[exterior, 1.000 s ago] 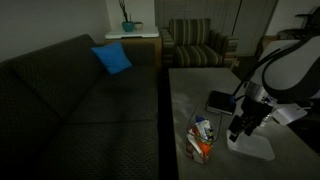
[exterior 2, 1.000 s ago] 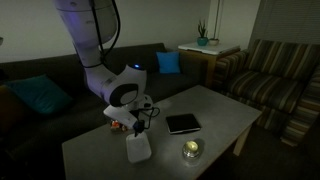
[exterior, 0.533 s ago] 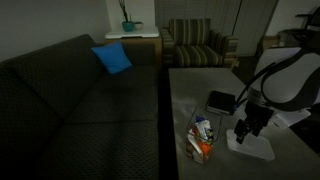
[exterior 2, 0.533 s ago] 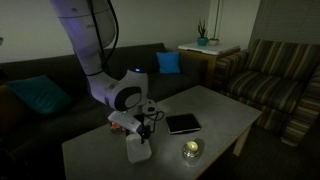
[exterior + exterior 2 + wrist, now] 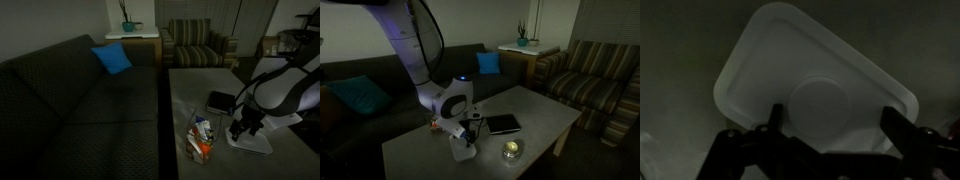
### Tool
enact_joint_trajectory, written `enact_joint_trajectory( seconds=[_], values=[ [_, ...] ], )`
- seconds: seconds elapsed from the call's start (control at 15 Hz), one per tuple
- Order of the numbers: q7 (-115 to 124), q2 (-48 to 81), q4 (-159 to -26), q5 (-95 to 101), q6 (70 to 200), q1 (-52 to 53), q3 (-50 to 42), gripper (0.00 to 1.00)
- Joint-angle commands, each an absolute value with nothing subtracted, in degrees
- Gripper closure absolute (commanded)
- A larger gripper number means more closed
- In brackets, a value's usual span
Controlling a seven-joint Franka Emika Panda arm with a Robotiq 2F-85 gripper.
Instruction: Put the white lid on top of the clear container
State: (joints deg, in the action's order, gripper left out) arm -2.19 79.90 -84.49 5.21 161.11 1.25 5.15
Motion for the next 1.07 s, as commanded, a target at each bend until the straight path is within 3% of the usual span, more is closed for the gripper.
enact_joint_trajectory(
  seconds=[0.0,0.47,1.0],
  values=[
    [0.0,84.0,-79.8,3.1,161.1,2.7,3.3,0.0],
    [6.7,79.5,-83.2,1.5,154.3,5.7,1.1,0.0],
    [9.1,79.2,-85.5,0.2,157.4,5.4,1.4,0.0]
  ],
)
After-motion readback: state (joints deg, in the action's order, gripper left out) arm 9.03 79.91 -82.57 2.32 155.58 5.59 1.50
